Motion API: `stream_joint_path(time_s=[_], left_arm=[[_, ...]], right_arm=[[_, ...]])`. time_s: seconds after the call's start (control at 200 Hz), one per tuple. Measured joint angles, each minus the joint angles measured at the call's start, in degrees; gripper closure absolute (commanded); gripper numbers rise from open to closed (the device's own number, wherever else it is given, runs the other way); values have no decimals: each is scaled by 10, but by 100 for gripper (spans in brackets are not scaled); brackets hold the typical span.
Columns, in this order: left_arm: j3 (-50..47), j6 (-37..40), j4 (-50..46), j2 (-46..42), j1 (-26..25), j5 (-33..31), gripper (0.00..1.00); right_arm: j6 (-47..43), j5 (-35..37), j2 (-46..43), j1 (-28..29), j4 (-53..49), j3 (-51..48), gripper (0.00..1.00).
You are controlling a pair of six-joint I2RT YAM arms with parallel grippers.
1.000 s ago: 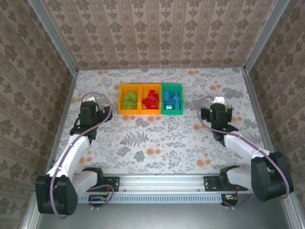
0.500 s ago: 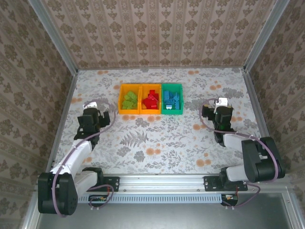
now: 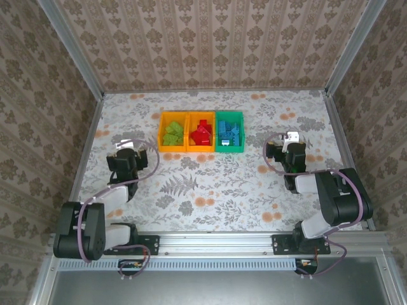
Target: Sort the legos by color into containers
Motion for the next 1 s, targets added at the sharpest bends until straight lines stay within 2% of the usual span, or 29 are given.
stream_joint_path(time_s=[0.17,0.47,0.635,1.0], left_arm=[[-2,33,85,41,0,30,0],[7,66,117,60,-4,70,0],[-2,82,212,117,-4,73,0],[18,64,205,167,52,114,0]], right_arm=[[0,0,0,0,0,0,0],[0,-1,0,0,0,0,0],[0,-2,0,0,0,0,0],[0,-6,0,0,0,1,0]])
